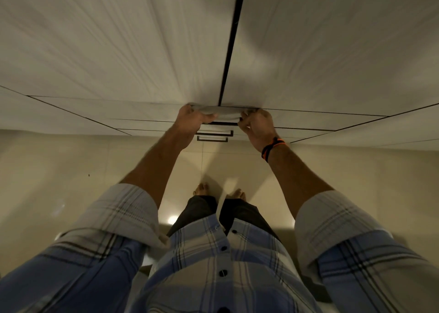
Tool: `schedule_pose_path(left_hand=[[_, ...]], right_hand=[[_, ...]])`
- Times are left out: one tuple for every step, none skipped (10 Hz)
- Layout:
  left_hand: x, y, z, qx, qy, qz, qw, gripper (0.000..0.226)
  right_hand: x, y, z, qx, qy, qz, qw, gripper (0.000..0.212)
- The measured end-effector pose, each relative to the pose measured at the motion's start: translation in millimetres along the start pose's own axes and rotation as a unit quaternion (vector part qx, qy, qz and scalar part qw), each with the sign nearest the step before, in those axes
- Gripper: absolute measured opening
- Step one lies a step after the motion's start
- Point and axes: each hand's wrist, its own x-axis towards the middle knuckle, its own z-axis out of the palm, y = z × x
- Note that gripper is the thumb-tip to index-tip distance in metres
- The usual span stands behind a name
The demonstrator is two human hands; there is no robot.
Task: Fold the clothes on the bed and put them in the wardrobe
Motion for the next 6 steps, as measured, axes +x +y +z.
schedule_pose_path(left_hand=[[-4.6,2.1,-0.1,0.0,0.0,0.001,1.0,0.075],[-14.0,1.0,0.4,0.001,0.015,0.006,1.0,0.064],[-26.7,3.4,-0.5,0.007,0.021,0.015,1.0,0.078],[-38.2,0.7,4.6,-0.008,0.05,0.032,0.998,0.082],[-53.4,-3.6,16.4,-0.037,0.086,0.021,0.995,0.095],[-68.6,-16.6,29.0,-0.054,0.128,0.014,0.99,0.104]], right_hand=[[0.2,-0.3,0.6,-0.058,0.013,-0.005,0.998,0.032],[1.4,-2.0,0.2,-0.114,0.002,-0.018,0.993,0.032],[2.2,-4.2,-3.2,-0.167,-0.006,-0.019,0.986,0.029],[2.4,-8.8,-11.2,-0.224,-0.041,-0.013,0.974,0.013],[4.9,-10.3,-17.5,-0.307,-0.068,0.021,0.949,0.051],[0.2,-9.7,-22.5,-0.385,-0.101,-0.008,0.917,0.064]])
